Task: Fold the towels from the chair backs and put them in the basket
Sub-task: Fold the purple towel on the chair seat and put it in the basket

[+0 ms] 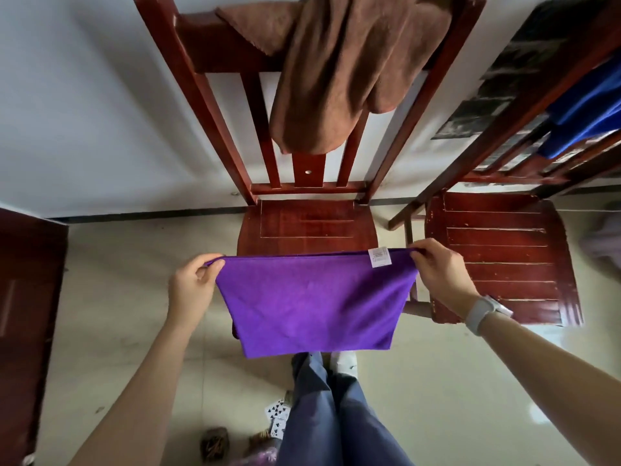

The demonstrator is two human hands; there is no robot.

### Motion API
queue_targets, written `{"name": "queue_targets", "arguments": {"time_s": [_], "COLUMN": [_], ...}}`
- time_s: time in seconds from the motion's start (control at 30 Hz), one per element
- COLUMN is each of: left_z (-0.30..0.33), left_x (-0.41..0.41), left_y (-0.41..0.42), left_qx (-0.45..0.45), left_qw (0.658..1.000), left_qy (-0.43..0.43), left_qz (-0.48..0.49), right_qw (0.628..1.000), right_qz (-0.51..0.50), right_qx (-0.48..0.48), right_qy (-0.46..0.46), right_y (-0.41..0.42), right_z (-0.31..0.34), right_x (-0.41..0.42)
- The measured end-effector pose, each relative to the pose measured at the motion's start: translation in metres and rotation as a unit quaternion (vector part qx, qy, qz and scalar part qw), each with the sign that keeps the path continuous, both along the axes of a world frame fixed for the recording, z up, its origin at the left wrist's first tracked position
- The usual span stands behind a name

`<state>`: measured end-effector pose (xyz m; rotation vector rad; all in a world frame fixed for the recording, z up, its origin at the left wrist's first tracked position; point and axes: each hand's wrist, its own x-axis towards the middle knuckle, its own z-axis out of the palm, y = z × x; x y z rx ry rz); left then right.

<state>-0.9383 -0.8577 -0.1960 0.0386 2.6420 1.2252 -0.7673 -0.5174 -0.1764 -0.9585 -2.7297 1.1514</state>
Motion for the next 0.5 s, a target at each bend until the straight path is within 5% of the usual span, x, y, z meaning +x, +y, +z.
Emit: {"name": "queue_targets", "arguments": {"time_s": [0.5], "left_z": [-0.094], "left_x": [-0.121], "left_y": [0.049], "left_qx": [-0.096], "left_qw": [0.986], "left_qy": [0.084], "left_qz": [-0.112], "right_qw": [0.993], "right_qz": [-0.028], "right_qx": [0.115], "right_qy": [-0.007], "right_y": [0.037], "right_z": [-0.095], "right_x": [-0.113]}}
